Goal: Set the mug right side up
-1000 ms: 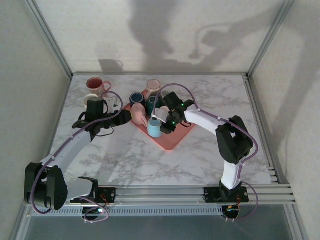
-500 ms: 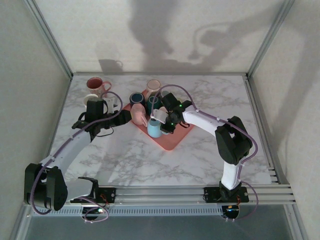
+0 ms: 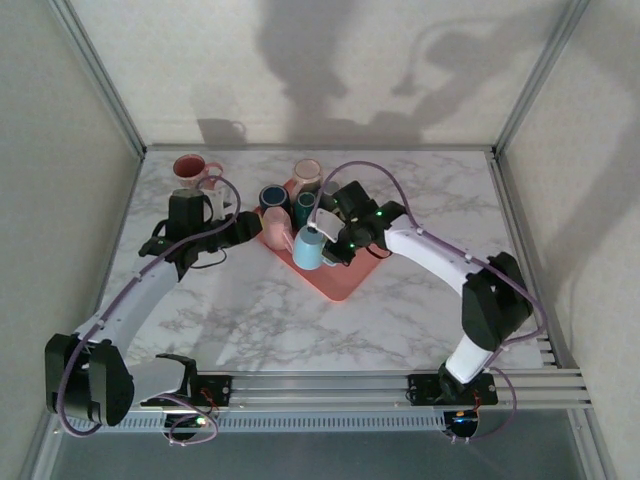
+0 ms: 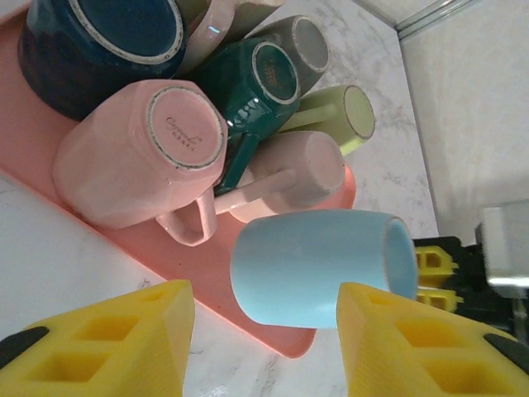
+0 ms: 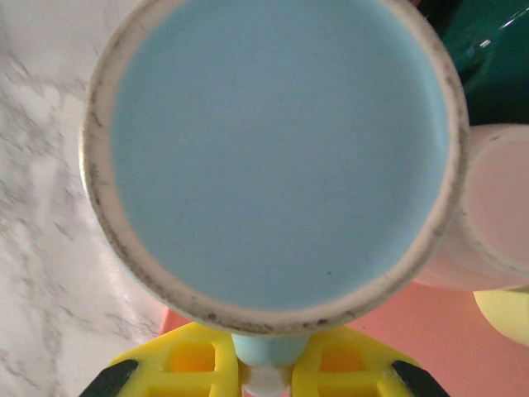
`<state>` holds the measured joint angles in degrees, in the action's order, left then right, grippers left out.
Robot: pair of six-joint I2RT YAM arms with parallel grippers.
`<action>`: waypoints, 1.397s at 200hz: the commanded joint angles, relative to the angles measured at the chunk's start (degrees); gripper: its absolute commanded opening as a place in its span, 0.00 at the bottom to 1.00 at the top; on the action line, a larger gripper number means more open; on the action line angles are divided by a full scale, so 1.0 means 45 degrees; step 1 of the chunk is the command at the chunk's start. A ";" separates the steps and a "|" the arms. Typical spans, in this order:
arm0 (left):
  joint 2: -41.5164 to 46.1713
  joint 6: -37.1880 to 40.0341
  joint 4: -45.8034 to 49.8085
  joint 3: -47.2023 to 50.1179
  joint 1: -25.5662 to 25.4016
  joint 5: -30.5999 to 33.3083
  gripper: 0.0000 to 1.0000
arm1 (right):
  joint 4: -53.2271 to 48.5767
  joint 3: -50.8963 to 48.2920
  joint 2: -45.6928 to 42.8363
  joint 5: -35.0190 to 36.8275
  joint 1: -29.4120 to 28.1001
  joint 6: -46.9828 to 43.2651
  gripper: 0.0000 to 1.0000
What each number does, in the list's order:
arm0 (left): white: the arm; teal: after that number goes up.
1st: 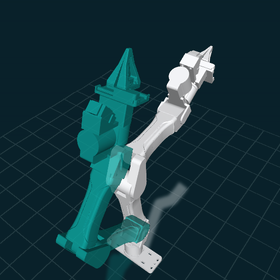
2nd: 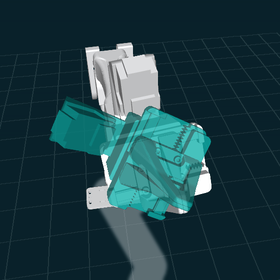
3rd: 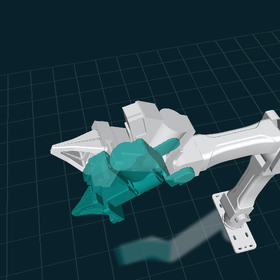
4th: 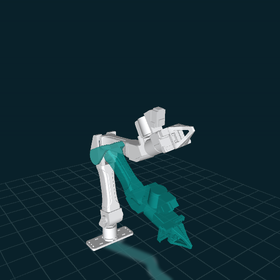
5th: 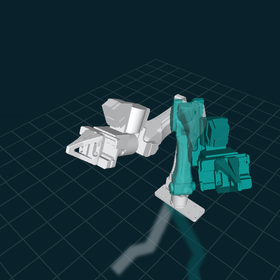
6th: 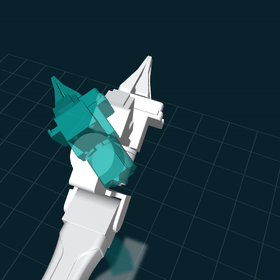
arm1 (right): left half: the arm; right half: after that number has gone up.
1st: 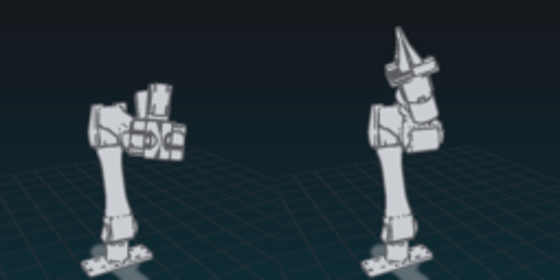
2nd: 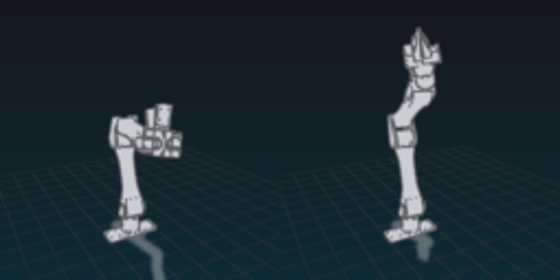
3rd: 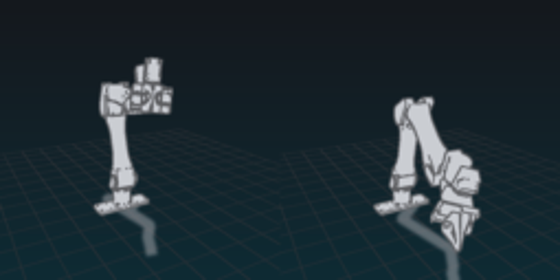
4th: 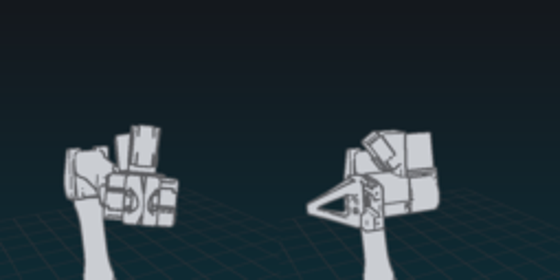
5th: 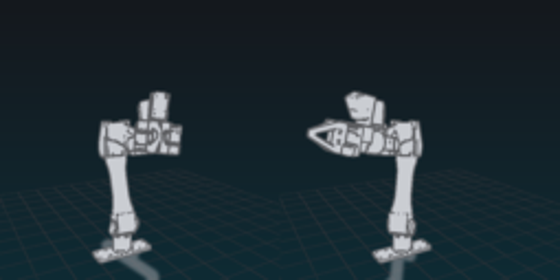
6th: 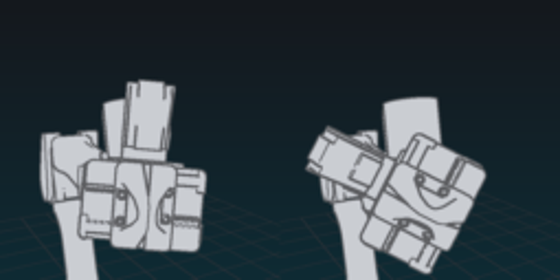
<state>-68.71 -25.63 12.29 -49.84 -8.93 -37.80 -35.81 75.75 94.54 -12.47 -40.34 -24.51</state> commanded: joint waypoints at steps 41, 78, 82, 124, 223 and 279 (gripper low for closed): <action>0.0596 -0.0357 -0.0541 -0.0691 -0.0040 -0.1758 0.49 | 0.0643 0.0579 -0.1916 -0.0785 0.0223 0.3568 0.00; 0.0607 -0.0885 -0.1301 -0.0634 -0.0047 -0.2538 0.50 | 0.0567 0.1325 -0.2376 -0.1320 0.0635 0.5725 0.00; 0.0601 -0.0992 -0.1456 -0.0609 -0.0050 -0.2682 0.50 | 0.0692 0.1331 -0.2456 -0.1417 0.0683 0.5931 0.00; 0.0519 -0.2036 -0.3065 -0.0346 -0.0327 -0.4022 0.55 | 0.3146 0.0569 -0.3629 -0.2790 0.1288 0.8599 0.00; -0.0200 -0.4936 -0.6412 -0.1054 -0.1864 -0.4249 0.58 | 0.8334 -0.0794 -0.4769 -0.3881 0.2006 1.3642 0.00; -0.0426 -0.9158 -1.0626 -0.0143 -0.2589 -0.2726 0.56 | 1.0847 -0.1687 -0.4816 -0.4057 0.2028 1.5533 0.00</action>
<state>-69.71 -56.01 -22.57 -51.88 -19.22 -52.93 -0.25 69.21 75.37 -28.84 -31.48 40.25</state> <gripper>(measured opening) 0.563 0.148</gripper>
